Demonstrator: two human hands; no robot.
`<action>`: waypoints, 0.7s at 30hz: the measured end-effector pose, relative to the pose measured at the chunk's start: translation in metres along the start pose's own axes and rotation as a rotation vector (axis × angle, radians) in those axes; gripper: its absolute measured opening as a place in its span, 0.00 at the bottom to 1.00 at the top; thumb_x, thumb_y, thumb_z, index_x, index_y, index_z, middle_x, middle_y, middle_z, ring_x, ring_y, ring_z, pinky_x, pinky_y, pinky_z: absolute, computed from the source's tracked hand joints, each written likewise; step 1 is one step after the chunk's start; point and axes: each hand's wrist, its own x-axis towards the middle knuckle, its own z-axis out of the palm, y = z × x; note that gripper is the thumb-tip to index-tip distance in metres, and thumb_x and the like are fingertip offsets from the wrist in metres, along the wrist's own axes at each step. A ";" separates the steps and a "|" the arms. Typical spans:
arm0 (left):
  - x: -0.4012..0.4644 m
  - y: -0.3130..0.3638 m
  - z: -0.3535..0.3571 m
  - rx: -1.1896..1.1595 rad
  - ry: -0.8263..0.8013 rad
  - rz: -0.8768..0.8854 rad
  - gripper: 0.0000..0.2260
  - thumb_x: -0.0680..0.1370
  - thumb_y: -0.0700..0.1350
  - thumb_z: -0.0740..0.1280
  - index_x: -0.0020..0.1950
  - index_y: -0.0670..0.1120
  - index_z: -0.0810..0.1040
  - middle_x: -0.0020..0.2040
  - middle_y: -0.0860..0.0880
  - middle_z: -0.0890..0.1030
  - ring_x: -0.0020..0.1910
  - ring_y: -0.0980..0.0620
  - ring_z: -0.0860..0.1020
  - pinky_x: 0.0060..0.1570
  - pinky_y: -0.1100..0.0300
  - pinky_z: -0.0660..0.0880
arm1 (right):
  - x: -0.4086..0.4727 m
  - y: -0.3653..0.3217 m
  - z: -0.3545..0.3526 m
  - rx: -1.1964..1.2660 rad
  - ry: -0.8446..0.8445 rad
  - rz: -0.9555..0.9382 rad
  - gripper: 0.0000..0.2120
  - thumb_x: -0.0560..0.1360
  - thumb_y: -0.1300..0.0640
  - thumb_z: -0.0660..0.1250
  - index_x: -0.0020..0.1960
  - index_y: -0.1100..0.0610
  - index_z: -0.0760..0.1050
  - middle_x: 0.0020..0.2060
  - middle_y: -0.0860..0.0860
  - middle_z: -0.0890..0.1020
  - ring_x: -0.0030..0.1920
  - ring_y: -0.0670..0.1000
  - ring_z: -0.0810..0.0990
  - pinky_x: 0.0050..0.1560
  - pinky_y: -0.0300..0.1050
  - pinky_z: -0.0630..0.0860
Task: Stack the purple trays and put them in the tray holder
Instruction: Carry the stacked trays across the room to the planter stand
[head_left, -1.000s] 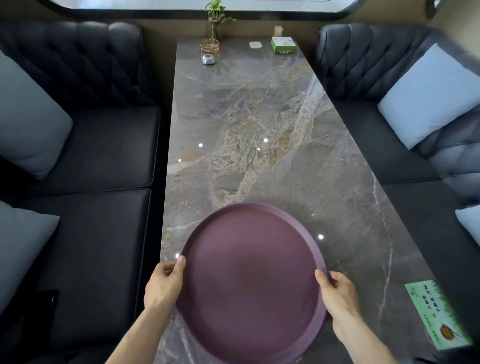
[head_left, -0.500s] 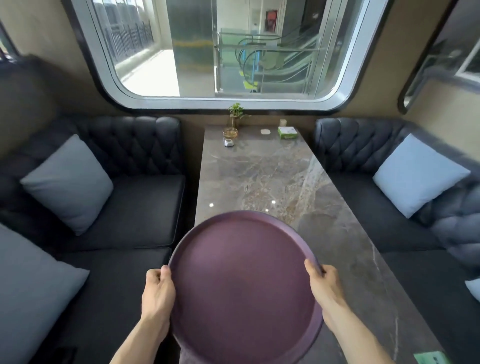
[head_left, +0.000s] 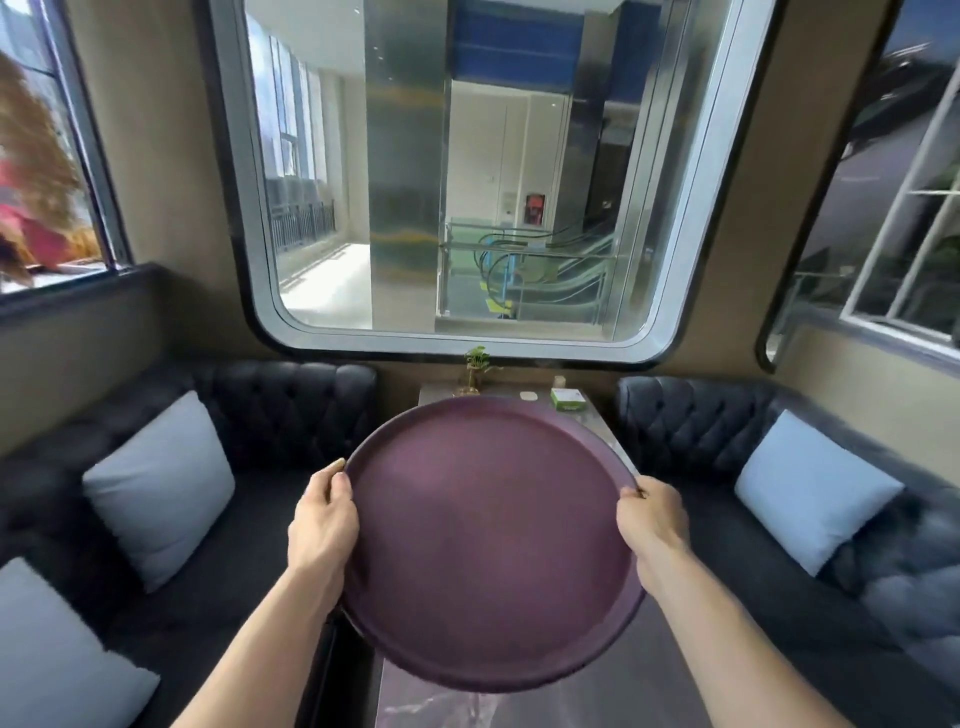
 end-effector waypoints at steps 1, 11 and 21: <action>0.002 0.007 -0.001 0.000 -0.018 0.008 0.17 0.80 0.53 0.58 0.69 0.59 0.74 0.61 0.51 0.80 0.60 0.46 0.78 0.65 0.49 0.74 | -0.001 -0.008 -0.003 0.015 -0.023 -0.015 0.10 0.79 0.58 0.58 0.51 0.54 0.78 0.51 0.55 0.79 0.50 0.59 0.78 0.51 0.51 0.74; -0.010 0.049 0.012 -0.044 -0.072 0.015 0.19 0.80 0.45 0.59 0.70 0.56 0.75 0.62 0.49 0.81 0.59 0.46 0.79 0.64 0.47 0.75 | 0.003 -0.032 -0.040 0.111 -0.059 -0.050 0.23 0.76 0.48 0.66 0.67 0.58 0.72 0.62 0.57 0.77 0.50 0.56 0.75 0.53 0.52 0.72; -0.077 0.076 0.099 -0.064 -0.184 0.040 0.18 0.80 0.45 0.59 0.68 0.55 0.76 0.58 0.46 0.83 0.57 0.42 0.81 0.61 0.43 0.78 | 0.030 0.004 -0.150 0.124 0.072 -0.027 0.20 0.78 0.51 0.65 0.67 0.58 0.72 0.60 0.56 0.78 0.48 0.55 0.78 0.52 0.50 0.73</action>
